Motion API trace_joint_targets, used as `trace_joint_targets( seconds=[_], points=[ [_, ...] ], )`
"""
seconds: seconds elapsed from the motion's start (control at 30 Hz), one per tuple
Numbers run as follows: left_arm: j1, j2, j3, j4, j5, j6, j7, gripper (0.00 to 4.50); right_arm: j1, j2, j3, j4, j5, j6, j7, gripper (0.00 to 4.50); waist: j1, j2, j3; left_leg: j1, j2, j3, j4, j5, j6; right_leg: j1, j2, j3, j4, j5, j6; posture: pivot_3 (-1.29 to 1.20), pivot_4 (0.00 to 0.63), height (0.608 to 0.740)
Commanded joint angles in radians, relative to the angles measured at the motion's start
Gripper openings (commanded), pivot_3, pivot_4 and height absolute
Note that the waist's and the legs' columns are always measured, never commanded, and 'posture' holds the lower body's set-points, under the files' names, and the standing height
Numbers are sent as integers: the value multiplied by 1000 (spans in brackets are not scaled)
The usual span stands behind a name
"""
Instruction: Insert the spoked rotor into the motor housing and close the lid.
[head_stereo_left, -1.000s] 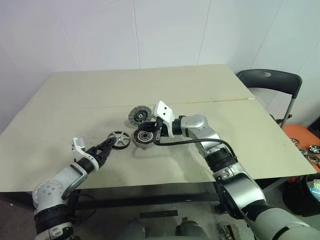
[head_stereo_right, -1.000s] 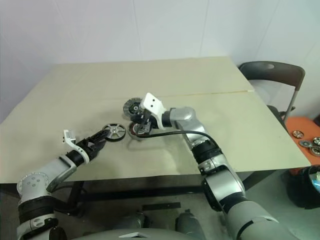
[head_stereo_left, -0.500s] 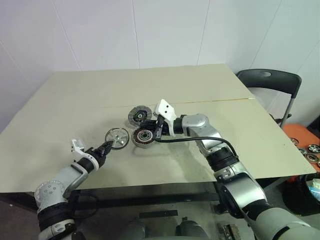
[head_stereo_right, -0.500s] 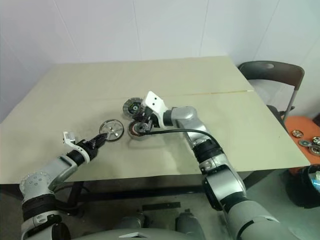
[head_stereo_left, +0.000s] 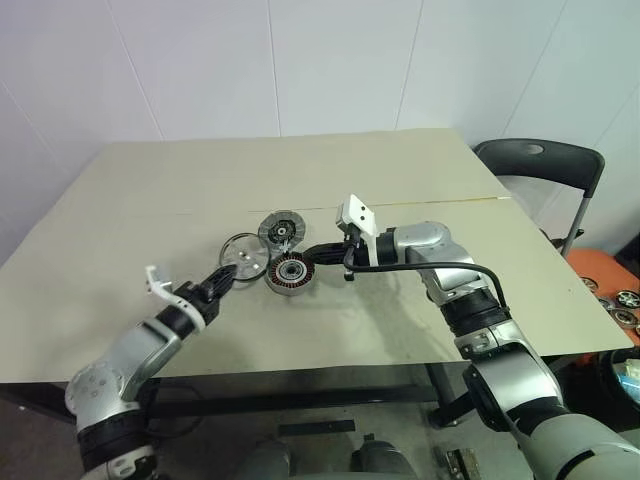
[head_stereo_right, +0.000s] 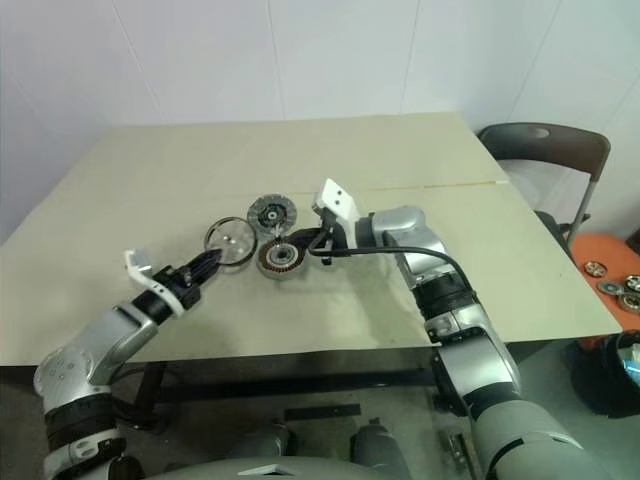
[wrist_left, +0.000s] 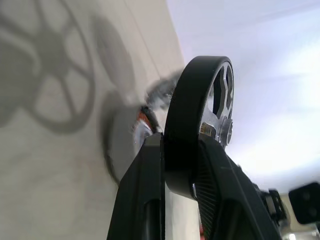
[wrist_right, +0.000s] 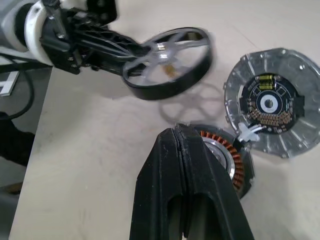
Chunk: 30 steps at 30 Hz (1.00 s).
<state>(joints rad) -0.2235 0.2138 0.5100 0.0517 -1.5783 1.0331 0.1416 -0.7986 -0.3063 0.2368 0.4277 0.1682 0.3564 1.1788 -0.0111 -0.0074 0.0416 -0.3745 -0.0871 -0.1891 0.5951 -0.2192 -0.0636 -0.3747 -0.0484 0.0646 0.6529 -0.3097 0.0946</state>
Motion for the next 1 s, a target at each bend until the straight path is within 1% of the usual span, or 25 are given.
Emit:
trace_joint_targets(
  seconds=[0.03,0.23,0.4,0.53,0.7,0.87,1.0],
  points=[
    [-75,-2,-53,58,35,-15,-20,771,-10,-21,10,-21,-23,-34,-2,0,-1,0,0,0,0,0,0,0,0,0,0,0,0,0,0,0,0,740],
    [-162,-18,-111,205,145,-25,-72,771,12,-50,20,-43,-44,-46,-10,0,-3,-1,0,0,0,1,0,0,0,-1,0,1,-1,1,1,0,0,740],
    [-191,-18,-108,305,229,-39,-104,771,32,-61,12,-81,-38,-30,-26,0,-2,-1,0,-1,0,1,0,0,0,-1,0,1,-1,1,1,0,0,740],
    [-200,-16,-101,324,263,-27,-113,771,41,-66,11,-90,-37,-25,-38,0,-2,-1,0,0,0,1,1,0,0,0,0,1,-1,1,1,0,0,740],
    [-195,-24,-80,283,247,8,-83,771,40,-64,14,-72,-42,-34,-52,0,-2,-1,0,0,0,0,1,0,0,1,0,1,0,1,2,0,0,740],
    [-164,-39,-54,211,199,41,-22,771,38,-55,18,-57,-44,-41,-64,0,-3,-1,0,0,0,-2,1,0,0,0,0,1,-1,1,2,0,0,740],
    [-173,-48,-21,165,145,36,37,771,37,-41,25,-41,-49,-52,-76,0,-2,-1,0,0,0,-2,1,0,1,0,0,1,-1,1,3,0,0,740]
  ],
)
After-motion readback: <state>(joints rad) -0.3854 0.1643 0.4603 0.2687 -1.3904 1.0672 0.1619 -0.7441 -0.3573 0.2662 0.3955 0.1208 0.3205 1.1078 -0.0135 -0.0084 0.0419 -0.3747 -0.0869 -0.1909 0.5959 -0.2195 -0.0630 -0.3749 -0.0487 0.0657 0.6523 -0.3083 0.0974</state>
